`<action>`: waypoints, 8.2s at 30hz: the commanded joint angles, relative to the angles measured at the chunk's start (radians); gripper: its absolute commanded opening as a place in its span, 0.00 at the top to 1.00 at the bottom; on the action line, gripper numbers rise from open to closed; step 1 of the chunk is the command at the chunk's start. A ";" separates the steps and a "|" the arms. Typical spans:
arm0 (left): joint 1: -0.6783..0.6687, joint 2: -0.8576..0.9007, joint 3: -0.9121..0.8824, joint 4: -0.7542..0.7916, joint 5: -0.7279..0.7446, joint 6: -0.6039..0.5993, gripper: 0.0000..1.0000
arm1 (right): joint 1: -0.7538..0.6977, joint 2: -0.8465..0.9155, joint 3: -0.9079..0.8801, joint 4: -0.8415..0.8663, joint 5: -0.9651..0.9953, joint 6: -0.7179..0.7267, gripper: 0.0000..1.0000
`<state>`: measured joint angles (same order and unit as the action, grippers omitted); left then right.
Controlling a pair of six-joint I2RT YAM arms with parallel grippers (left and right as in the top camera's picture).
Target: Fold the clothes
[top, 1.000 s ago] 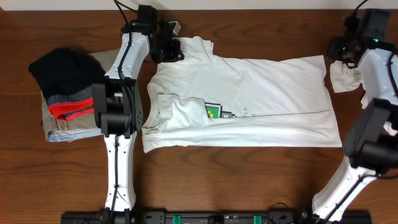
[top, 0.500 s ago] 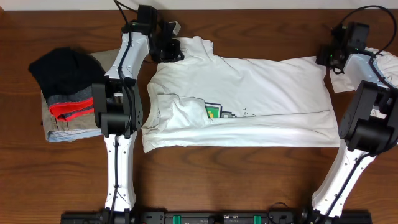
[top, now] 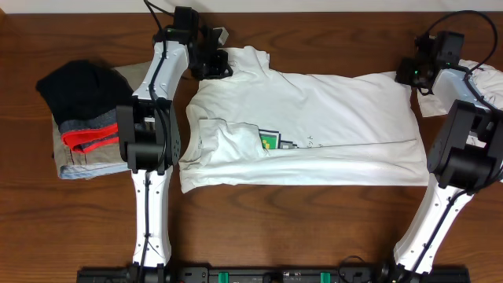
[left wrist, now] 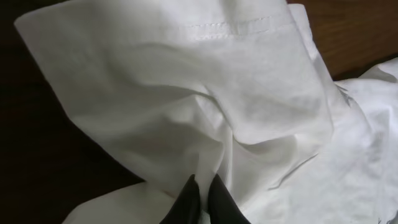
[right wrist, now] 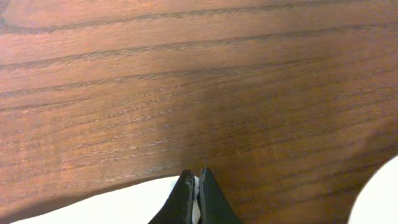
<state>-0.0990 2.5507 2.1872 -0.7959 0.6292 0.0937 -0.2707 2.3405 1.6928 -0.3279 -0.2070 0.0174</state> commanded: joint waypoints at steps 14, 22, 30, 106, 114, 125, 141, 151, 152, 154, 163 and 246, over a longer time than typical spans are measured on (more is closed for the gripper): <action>0.006 -0.148 -0.008 -0.017 0.014 0.003 0.94 | -0.027 -0.136 0.002 -0.121 0.024 0.087 0.99; 0.008 -0.214 -0.008 -0.106 0.014 0.003 0.94 | -0.030 -0.243 0.002 -0.234 0.023 0.103 0.99; 0.016 -0.215 -0.008 -0.222 0.013 0.019 0.94 | -0.031 -0.271 0.002 -0.388 0.023 0.101 0.99; 0.051 -0.217 -0.123 -0.894 0.014 0.018 0.94 | -0.150 -0.270 -0.001 -0.807 0.162 0.026 0.99; 0.042 -0.217 -0.189 -0.895 -0.023 0.017 0.94 | -0.150 -0.268 -0.001 -0.811 0.162 0.026 0.99; 0.042 -0.217 -0.333 -0.895 -0.058 0.007 0.94 | -0.147 -0.259 -0.005 -0.816 0.162 0.018 0.99; 0.040 -0.217 -0.349 -0.895 -0.042 -0.013 0.94 | -0.147 -0.258 -0.014 -0.816 0.163 0.010 0.99; 0.009 -0.217 -0.461 -0.882 -0.046 0.000 0.94 | -0.147 -0.217 -0.020 -0.815 0.161 0.007 0.99; 0.009 -0.217 -0.467 -0.880 -0.046 0.000 0.94 | -0.147 -0.214 -0.020 -0.817 0.162 0.007 0.99; 0.009 -0.217 -0.476 -0.874 -0.047 0.000 0.94 | -0.147 -0.211 -0.020 -0.821 0.157 0.007 0.99; 0.009 -0.217 -0.477 -0.883 -0.126 -0.002 0.94 | -0.147 -0.211 -0.027 -0.850 0.158 -0.013 0.96; -0.192 -0.512 -0.768 -0.295 -0.329 -0.222 0.85 | -0.143 -0.211 -0.281 -0.686 -0.195 -0.272 0.78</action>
<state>-0.2966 2.0254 1.4494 -1.0973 0.3374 -0.1307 -0.4149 2.1201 1.4342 -1.0183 -0.4183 -0.2436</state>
